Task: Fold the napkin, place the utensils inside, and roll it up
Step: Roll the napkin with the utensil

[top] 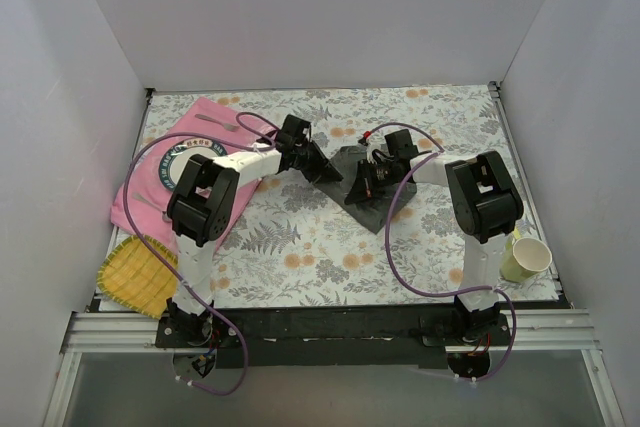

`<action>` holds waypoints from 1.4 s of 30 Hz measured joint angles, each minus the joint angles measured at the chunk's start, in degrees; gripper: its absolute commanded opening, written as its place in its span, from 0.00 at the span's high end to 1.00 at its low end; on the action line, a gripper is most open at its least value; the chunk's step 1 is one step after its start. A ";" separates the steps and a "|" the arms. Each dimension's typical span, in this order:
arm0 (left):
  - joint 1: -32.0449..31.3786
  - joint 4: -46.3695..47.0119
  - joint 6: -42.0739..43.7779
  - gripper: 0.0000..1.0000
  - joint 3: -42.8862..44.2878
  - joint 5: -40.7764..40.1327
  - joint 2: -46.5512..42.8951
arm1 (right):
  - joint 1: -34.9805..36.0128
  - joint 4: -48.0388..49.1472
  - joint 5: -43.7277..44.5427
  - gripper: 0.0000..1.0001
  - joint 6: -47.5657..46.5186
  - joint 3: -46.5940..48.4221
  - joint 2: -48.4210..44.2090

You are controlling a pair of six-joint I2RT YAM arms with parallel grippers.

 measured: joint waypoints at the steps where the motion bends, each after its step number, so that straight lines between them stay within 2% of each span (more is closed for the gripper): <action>1: -0.02 0.66 -0.07 0.94 -1.05 0.24 0.00 | 0.02 -0.20 0.24 0.99 -0.02 0.02 -0.13; 9: -0.46 6.51 0.57 0.96 -6.78 1.55 1.97 | 0.44 -5.14 3.32 0.99 -0.79 1.49 -1.18; 12: -0.66 7.26 1.49 0.97 -6.78 1.66 2.36 | 0.76 -8.70 5.75 0.82 -1.46 2.89 -1.68; 19: -1.20 8.17 1.92 0.99 -6.40 2.58 3.34 | 1.27 -18.71 14.53 0.64 -3.32 5.55 -4.63; 21: -1.16 8.20 1.92 0.99 -6.08 2.73 3.78 | 1.16 -21.44 17.38 0.62 -3.89 5.62 -6.38; 26: -0.90 7.52 2.36 0.99 -5.20 3.76 4.61 | 0.57 -25.97 23.76 0.65 -5.29 4.13 -11.98; 27: -0.85 7.23 2.47 0.99 -4.98 3.89 4.70 | 0.50 -26.25 25.09 0.71 -5.55 3.17 -13.29; 31: -0.81 5.97 2.75 0.99 -4.00 4.15 5.16 | 0.13 -25.64 29.64 0.80 -6.19 -3.37 -16.46; 35: -0.74 3.78 3.17 0.99 -2.14 4.50 5.95 | -0.09 -23.12 30.73 0.82 -5.46 -7.32 -16.63; 38: -0.74 1.88 3.45 0.99 -0.55 5.05 6.73 | 0.24 -22.51 32.52 0.82 -4.57 -7.91 -17.49; 40: -0.72 1.11 3.61 0.99 0.15 5.44 7.17 | 0.87 -22.84 34.51 0.77 -4.46 -7.74 -17.90; 41: -0.72 0.79 3.63 0.99 0.48 5.68 7.39 | 1.31 -23.52 36.46 0.73 -4.61 -7.13 -18.08; 42: -0.70 0.61 3.63 0.99 0.68 5.84 7.50 | 1.62 -24.50 38.23 0.64 -4.94 -6.19 -18.14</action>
